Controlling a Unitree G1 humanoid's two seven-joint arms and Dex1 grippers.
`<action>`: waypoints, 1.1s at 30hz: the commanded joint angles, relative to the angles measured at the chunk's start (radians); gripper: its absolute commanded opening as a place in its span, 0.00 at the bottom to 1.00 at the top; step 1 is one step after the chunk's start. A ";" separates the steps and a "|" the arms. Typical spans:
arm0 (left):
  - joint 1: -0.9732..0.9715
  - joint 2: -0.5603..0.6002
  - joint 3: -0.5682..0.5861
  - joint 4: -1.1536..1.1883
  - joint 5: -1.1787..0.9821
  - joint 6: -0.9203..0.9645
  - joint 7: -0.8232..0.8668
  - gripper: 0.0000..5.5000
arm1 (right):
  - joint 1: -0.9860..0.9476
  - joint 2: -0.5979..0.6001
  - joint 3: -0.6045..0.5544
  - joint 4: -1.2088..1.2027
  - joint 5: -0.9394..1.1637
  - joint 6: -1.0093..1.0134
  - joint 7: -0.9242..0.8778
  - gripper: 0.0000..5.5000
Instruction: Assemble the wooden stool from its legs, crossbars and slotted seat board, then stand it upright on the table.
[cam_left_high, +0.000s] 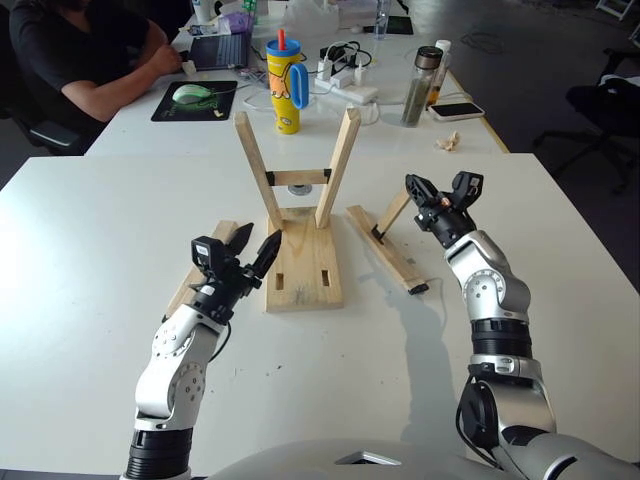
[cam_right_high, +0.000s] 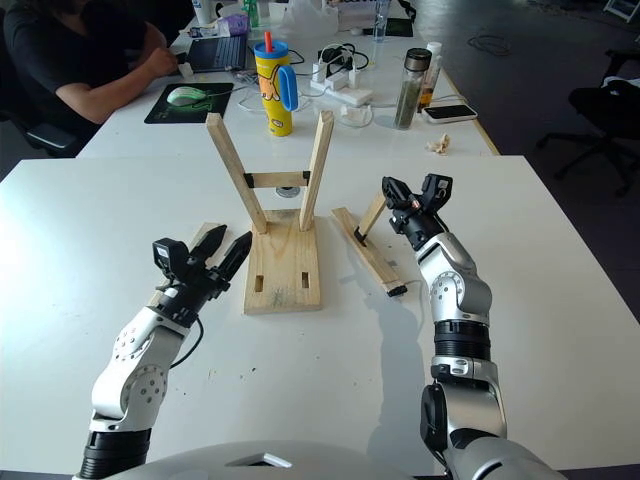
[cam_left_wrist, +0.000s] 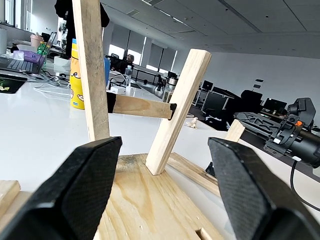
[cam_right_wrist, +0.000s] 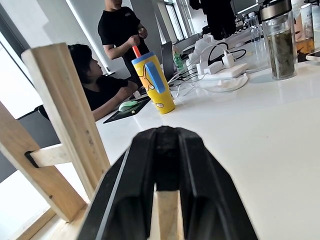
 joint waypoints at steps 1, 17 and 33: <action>-0.009 0.009 -0.004 0.003 0.010 0.013 -0.005 0.58 | -0.011 -0.018 0.009 0.022 -0.020 -0.006 0.030 0.08; -0.007 0.009 -0.003 0.009 0.013 0.011 -0.006 0.58 | -0.022 -0.041 0.022 0.070 -0.078 -0.046 0.055 0.08; -0.019 0.016 0.003 0.009 0.021 0.014 -0.003 0.58 | 0.180 0.027 0.161 0.159 -0.298 -0.369 0.005 0.08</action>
